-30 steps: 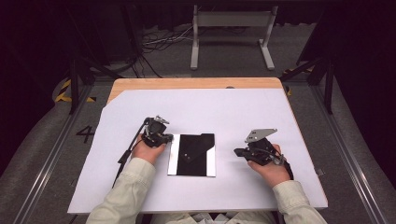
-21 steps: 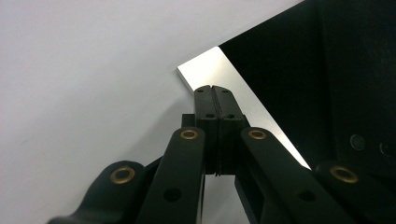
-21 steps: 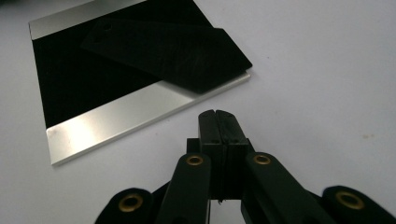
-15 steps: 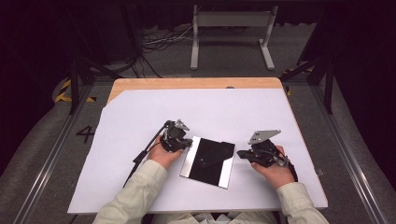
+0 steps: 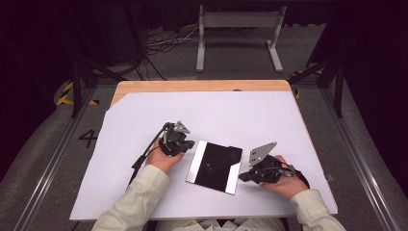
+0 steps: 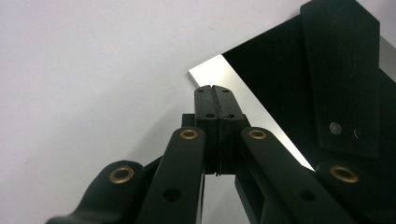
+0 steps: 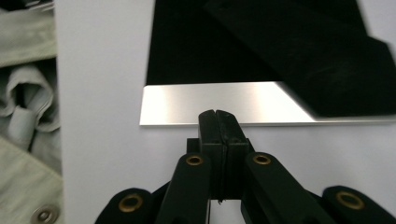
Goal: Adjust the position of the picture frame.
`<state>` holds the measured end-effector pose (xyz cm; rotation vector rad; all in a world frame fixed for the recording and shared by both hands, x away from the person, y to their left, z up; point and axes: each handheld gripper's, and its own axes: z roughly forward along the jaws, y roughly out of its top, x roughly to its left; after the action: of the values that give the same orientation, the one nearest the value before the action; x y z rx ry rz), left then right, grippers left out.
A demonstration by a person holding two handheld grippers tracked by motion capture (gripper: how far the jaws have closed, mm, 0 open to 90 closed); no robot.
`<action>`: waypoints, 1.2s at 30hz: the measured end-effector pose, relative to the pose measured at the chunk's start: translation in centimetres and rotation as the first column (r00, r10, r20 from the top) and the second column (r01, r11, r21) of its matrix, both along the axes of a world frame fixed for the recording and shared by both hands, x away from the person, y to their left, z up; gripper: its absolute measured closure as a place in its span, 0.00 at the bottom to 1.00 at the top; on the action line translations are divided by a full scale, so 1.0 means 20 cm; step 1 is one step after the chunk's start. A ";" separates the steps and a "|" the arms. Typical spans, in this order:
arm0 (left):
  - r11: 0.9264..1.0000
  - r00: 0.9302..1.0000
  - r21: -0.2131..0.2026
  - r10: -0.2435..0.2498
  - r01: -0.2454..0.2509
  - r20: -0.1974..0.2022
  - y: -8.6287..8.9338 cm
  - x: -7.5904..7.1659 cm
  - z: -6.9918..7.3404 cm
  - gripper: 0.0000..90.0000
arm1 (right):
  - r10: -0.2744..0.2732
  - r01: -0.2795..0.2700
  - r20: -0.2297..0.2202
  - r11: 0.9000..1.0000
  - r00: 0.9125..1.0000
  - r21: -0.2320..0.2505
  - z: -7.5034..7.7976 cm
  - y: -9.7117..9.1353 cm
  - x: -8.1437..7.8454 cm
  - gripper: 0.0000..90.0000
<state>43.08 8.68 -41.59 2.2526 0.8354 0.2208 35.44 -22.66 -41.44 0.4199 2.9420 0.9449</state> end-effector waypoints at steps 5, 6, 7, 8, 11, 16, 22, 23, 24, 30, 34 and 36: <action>1.000 1.000 -0.002 0.016 -0.016 0.011 0.06 -0.01 0.02 1.00 | 0.057 -0.059 -0.064 0.998 0.996 -0.024 -0.06 0.08 0.00 1.00; 1.000 1.000 -0.004 0.019 -0.019 0.007 0.08 -0.01 0.02 1.00 | 0.070 -0.071 -0.078 0.997 0.994 -0.009 -0.06 0.08 0.00 1.00; 1.000 1.000 -0.003 0.022 -0.022 0.005 0.09 -0.01 0.02 1.00 | 0.076 -0.077 -0.076 0.997 0.994 -0.007 -0.06 0.09 0.00 1.00; 1.000 1.000 -0.003 0.022 -0.022 0.005 0.09 -0.01 0.02 1.00 | 0.076 -0.077 -0.076 0.997 0.994 -0.007 -0.06 0.09 0.00 1.00; 0.999 0.999 -0.017 0.039 -0.038 0.012 0.14 -0.02 0.03 1.00 | 0.071 -0.073 -0.057 0.997 0.996 -0.034 -0.05 0.11 0.00 1.00; 0.998 0.998 -0.027 0.058 -0.058 0.017 0.19 -0.04 0.04 1.00 | 0.039 -0.041 -0.031 0.998 0.999 -0.053 -0.04 0.11 0.01 1.00; 0.997 0.997 -0.029 0.076 -0.075 0.010 0.23 -0.05 0.04 1.00 | 0.063 -0.065 -0.039 0.997 0.997 -0.030 -0.05 0.12 0.04 1.00; 0.997 0.997 -0.030 0.077 -0.077 0.009 0.23 -0.05 0.04 1.00 | 0.073 -0.074 -0.049 0.997 0.996 -0.015 -0.05 0.12 0.04 1.00; 0.996 0.996 -0.037 0.084 -0.083 0.008 0.24 -0.05 0.04 1.00 | 0.085 -0.086 -0.060 0.996 0.995 0.002 -0.06 0.13 0.04 1.00; 0.995 0.995 -0.035 0.094 -0.094 0.011 0.26 -0.05 0.04 1.00 | 0.083 -0.083 -0.010 0.996 0.996 0.011 -0.07 0.21 0.03 1.00; 0.994 0.995 -0.041 0.101 -0.101 0.015 0.27 -0.06 0.05 1.00 | 0.051 -0.052 0.025 0.998 0.998 0.031 -0.08 0.27 0.04 1.00; 0.993 0.994 -0.043 0.110 -0.109 0.016 0.27 -0.06 0.05 1.00 | 0.034 -0.036 0.049 0.999 0.998 0.037 -0.08 0.31 0.04 1.00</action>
<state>41.85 14.17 -40.62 2.1652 0.9466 0.2722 36.26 -16.42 -43.11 0.3430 2.9015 1.0007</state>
